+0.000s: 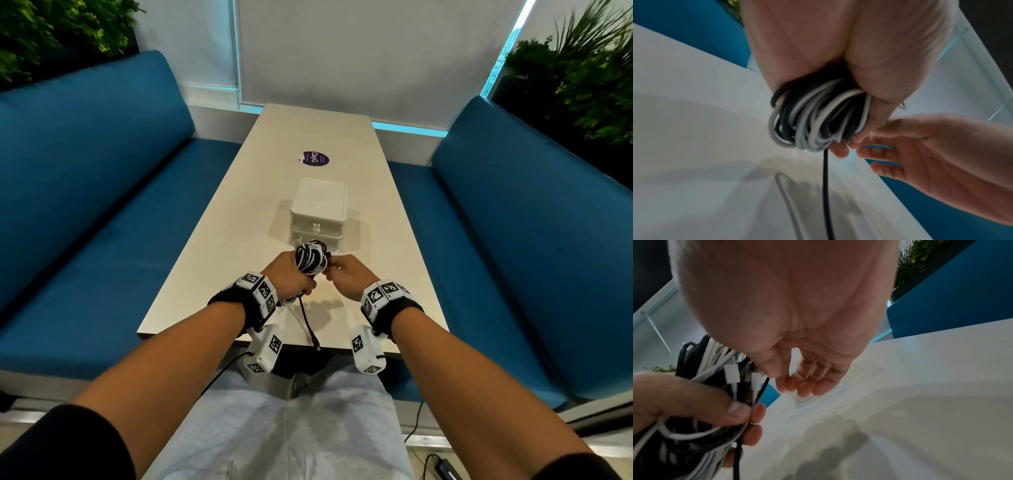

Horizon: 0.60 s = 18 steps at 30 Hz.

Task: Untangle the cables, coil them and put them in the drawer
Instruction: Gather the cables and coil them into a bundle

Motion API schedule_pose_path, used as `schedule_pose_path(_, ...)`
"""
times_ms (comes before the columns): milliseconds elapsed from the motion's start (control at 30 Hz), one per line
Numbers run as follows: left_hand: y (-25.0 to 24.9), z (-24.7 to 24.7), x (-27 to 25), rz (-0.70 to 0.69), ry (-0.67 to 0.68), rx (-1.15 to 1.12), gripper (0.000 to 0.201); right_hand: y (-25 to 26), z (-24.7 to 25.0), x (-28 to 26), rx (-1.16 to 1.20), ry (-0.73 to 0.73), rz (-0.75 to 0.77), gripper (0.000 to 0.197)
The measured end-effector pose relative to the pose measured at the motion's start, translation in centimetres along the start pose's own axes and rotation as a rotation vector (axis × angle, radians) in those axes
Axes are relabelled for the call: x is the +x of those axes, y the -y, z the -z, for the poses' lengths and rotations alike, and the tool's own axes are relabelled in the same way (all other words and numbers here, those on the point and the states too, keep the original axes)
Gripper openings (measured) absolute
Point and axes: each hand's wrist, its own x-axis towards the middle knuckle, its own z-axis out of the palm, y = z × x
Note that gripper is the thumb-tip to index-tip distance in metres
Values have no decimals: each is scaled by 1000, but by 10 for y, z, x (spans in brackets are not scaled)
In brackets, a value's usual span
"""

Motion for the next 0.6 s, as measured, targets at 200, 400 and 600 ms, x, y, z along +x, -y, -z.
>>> schedule_pose_path(200,-2,3,2,5,-98,155,9,-6,-11,0,-75,150,-56,29)
schedule_pose_path(400,-8,6,5,-25,-157,75,19,-5,-32,0,-204,290,-65,44)
schedule_pose_path(600,-12,21,-5,-7,-72,7,17,-6,-30,0,-165,224,-98,12)
